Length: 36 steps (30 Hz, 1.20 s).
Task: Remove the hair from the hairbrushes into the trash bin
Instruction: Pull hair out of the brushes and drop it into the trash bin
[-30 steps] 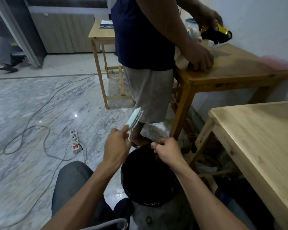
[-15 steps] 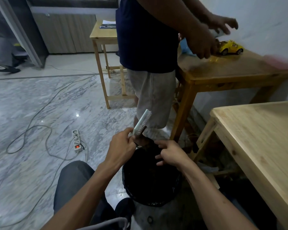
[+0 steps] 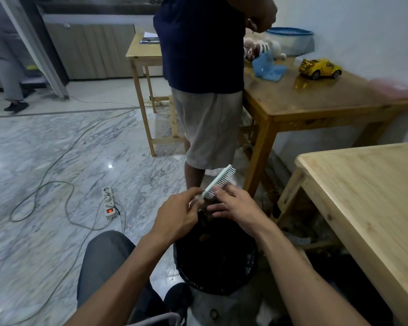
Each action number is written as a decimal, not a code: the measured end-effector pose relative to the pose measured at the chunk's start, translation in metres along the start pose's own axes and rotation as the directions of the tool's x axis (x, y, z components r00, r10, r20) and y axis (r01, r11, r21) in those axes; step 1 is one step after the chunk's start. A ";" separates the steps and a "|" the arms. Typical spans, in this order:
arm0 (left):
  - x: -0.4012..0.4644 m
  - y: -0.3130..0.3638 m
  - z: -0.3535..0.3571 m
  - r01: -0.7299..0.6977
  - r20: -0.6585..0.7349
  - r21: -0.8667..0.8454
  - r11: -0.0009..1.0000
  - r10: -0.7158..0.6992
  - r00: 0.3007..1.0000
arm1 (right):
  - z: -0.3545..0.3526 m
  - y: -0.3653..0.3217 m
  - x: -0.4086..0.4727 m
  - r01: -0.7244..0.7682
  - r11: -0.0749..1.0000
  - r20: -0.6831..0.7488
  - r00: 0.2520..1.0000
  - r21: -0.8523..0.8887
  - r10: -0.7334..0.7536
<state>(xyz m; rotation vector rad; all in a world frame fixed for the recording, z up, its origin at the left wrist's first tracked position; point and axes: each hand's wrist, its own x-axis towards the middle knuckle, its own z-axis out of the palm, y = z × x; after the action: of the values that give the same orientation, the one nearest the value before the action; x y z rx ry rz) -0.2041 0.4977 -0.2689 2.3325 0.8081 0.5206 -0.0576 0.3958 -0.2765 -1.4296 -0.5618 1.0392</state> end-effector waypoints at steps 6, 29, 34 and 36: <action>-0.006 0.001 -0.004 -0.119 0.026 -0.027 0.993 0.120 0.992 | -0.001 0.002 0.001 0.011 1.000 -0.040 0.999 -0.007 -0.012; 0.008 -0.013 -0.013 0.175 -0.206 0.145 0.974 -0.143 0.968 | 0.000 0.012 -0.007 -0.084 0.944 -0.219 0.976 -0.318 0.013; 0.006 -0.015 -0.009 0.189 -0.141 0.087 0.978 -0.176 0.974 | -0.002 0.000 -0.009 -0.183 0.920 -0.117 0.982 -0.346 0.151; 0.004 -0.014 -0.009 0.176 -0.119 0.070 0.982 -0.167 0.979 | -0.006 -0.006 -0.009 -0.136 0.874 -0.229 0.973 -0.467 0.029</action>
<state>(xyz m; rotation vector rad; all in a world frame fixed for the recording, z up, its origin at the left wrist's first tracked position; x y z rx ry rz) -0.2113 0.5129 -0.2711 2.2943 1.0909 0.5580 -0.0553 0.3858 -0.2690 -1.9965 -0.6307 0.8231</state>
